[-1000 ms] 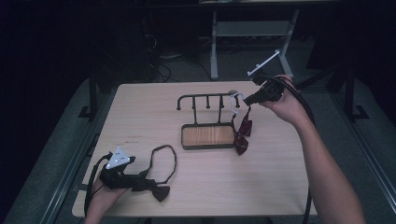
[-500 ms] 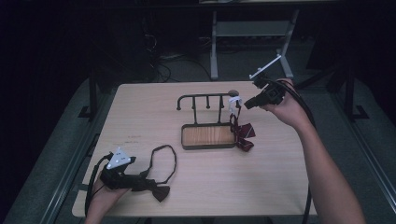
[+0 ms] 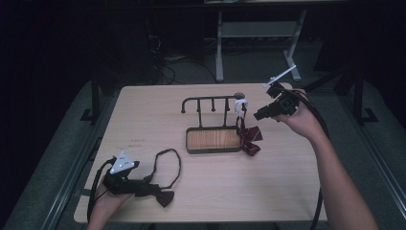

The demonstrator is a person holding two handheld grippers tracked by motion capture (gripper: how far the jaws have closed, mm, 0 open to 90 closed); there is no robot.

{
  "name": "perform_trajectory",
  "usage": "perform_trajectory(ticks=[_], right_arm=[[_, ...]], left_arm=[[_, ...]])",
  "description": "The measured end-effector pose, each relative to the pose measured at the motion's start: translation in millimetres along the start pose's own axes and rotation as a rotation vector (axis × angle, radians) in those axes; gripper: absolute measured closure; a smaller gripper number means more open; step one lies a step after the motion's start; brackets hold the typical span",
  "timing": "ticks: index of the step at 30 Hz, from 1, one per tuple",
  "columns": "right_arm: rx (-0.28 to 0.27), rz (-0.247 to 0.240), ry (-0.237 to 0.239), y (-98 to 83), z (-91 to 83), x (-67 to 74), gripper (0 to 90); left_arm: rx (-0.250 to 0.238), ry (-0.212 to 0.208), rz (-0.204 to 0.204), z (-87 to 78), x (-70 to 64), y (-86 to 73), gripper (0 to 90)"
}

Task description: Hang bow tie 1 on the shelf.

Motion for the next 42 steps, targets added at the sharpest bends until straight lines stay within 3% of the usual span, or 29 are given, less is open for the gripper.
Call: perform_trajectory(ticks=[9, 27, 42], right_arm=[[-0.012, 0.011, 0.000, -16.5, 5.2, -0.2, 59.1], [0.001, 0.029, 0.011, -33.3, 9.8, -1.2, 54.6], [0.014, 0.051, 0.017, -58.1, 8.7, -4.1, 51.6]], left_arm=[[0.002, -0.005, -0.006, -0.2, -0.6, 0.0, 26.9], [0.006, 0.000, -0.007, -0.5, 2.3, -1.7, 26.9], [0.006, 0.000, -0.015, 0.5, 4.4, -3.2, 26.8]])
Point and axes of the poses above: each handheld gripper's, and its own axes: z roughly forward along the jaws, y roughly out of its top, x roughly to its left, the point moved 6 cm from there along z, roughly forward along the jaws, and after that the axes turned 7 degrees about -x, right-handed, at the moved point
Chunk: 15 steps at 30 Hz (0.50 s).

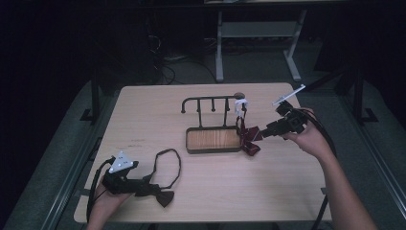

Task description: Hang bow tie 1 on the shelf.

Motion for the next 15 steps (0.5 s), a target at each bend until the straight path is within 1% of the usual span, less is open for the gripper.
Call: perform_trajectory(ticks=[2, 5, 7, 8, 9, 15], right_arm=[[-0.005, 0.000, 0.003, -3.0, 0.5, 0.9, 51.6], [0.007, 0.000, 0.005, -8.5, 2.5, 2.4, 51.3], [0.005, -0.002, 0.006, -11.3, 3.6, 2.8, 51.1], [0.012, 0.005, 0.005, -12.6, 3.7, 3.2, 50.8], [0.007, 0.000, 0.005, -13.6, 4.3, 3.0, 50.8], [0.005, 0.004, 0.012, -18.9, 5.5, 4.5, 50.0]], left_arm=[[-0.002, -0.001, 0.001, -0.1, -0.1, 0.3, 26.9], [-0.006, -0.001, 0.002, -0.1, -0.8, 1.0, 26.9], [-0.005, -0.001, 0.002, -0.2, -0.7, 1.0, 26.9], [-0.007, 0.000, -0.002, -0.2, -0.8, 0.9, 26.9], [-0.007, 0.000, -0.002, -0.4, -0.7, 0.9, 26.9], [-0.007, 0.002, -0.002, -0.3, -0.6, 1.0, 26.9]])
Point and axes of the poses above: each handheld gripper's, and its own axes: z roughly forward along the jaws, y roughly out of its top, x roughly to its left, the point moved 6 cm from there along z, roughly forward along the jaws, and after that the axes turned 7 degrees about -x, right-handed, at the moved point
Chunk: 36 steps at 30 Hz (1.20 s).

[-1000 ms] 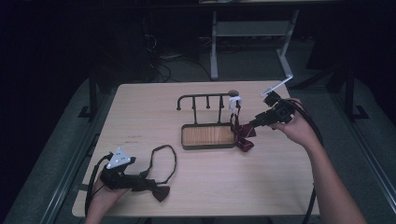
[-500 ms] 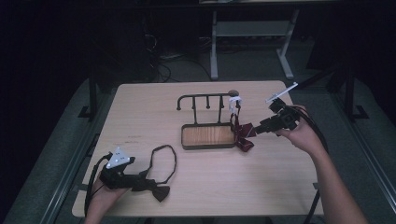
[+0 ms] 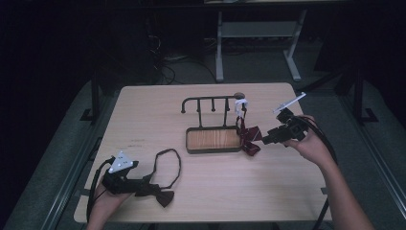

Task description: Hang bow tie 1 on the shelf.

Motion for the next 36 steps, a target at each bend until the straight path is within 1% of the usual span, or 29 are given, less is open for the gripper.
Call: perform_trajectory(ticks=[6, 7, 8, 11, 13, 16, 19, 21, 23, 25, 27, 29, 30, 31, 36], right_arm=[[-0.007, 0.000, 0.004, -7.5, -0.5, 2.6, 49.0], [-0.008, 0.008, 0.006, -9.2, -0.6, 3.8, 49.0], [-0.009, 0.003, 0.007, -10.9, -0.4, 4.0, 49.0], [-0.012, 0.009, 0.009, -15.8, -0.4, 4.6, 48.8], [-0.013, 0.020, 0.011, -19.8, -0.2, 4.8, 48.2], [-0.016, 0.023, 0.013, -21.8, -0.2, 5.0, 48.2], [-0.021, 0.027, 0.015, -26.2, 1.5, 4.8, 48.2], [-0.011, 0.029, 0.006, -29.4, 3.4, 4.8, 47.7], [-0.016, 0.036, 0.015, -33.7, 4.7, 7.1, 47.8], [-0.016, 0.037, 0.015, -35.0, 5.7, 7.2, 47.8], [-0.013, 0.033, 0.015, -37.5, 7.2, 7.3, 47.8], [-0.012, 0.041, 0.012, -39.3, 8.1, 8.1, 47.6], [-0.017, 0.033, 0.014, -39.9, 8.5, 7.9, 47.6], [-0.016, 0.040, 0.018, -40.5, 8.4, 8.8, 47.6], [-0.021, 0.037, 0.018, -43.9, 9.5, 8.9, 47.4]], left_arm=[[-0.001, 0.002, 0.001, -0.2, -0.2, 0.2, 26.9], [-0.001, 0.002, 0.002, -0.2, -0.4, 0.4, 26.9], [0.001, 0.002, 0.003, -0.2, -0.7, 0.5, 26.8], [0.002, 0.000, 0.006, 0.6, -1.2, 0.4, 26.9], [0.005, 0.001, 0.008, 0.9, -1.1, 0.0, 26.9], [0.005, 0.000, 0.008, 0.9, -0.9, 0.5, 26.9], [0.007, -0.001, 0.009, 1.1, -1.8, 0.2, 26.9], [0.005, -0.001, 0.012, 0.8, -2.1, 1.0, 26.9], [0.004, -0.004, 0.010, 1.3, -2.6, 1.0, 26.9], [0.011, -0.007, 0.014, 1.7, -2.5, -0.2, 26.9], [0.010, -0.006, 0.014, 1.4, -2.8, 0.3, 26.9], [0.005, -0.005, 0.012, 0.7, -3.4, 1.7, 26.9], [0.005, -0.004, 0.014, 0.6, -3.5, 1.8, 26.9], [0.007, -0.004, 0.013, 0.9, -3.5, 1.6, 26.9], [0.010, -0.004, 0.014, 0.9, -3.7, 1.5, 26.9]])
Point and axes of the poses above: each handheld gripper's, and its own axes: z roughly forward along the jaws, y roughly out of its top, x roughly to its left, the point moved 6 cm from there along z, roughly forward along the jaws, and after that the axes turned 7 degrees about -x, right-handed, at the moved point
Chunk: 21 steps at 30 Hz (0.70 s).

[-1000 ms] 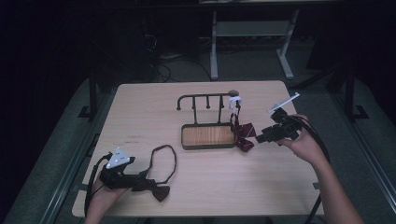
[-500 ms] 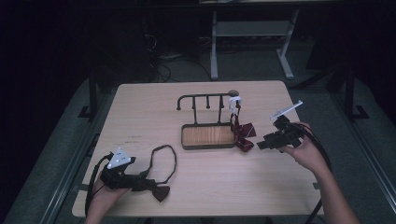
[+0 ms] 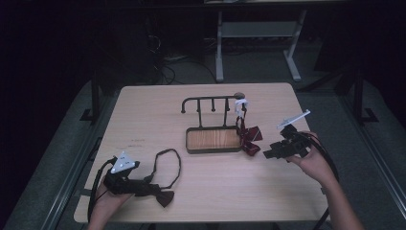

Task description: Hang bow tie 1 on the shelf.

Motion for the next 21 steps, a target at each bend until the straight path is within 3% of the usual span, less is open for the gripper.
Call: perform_trajectory(ticks=[21], right_arm=[[-0.020, 0.014, -0.004, -28.8, 4.1, 5.7, 46.5]], left_arm=[[-0.001, -0.001, -0.006, 1.9, -0.4, 0.5, 27.2]])
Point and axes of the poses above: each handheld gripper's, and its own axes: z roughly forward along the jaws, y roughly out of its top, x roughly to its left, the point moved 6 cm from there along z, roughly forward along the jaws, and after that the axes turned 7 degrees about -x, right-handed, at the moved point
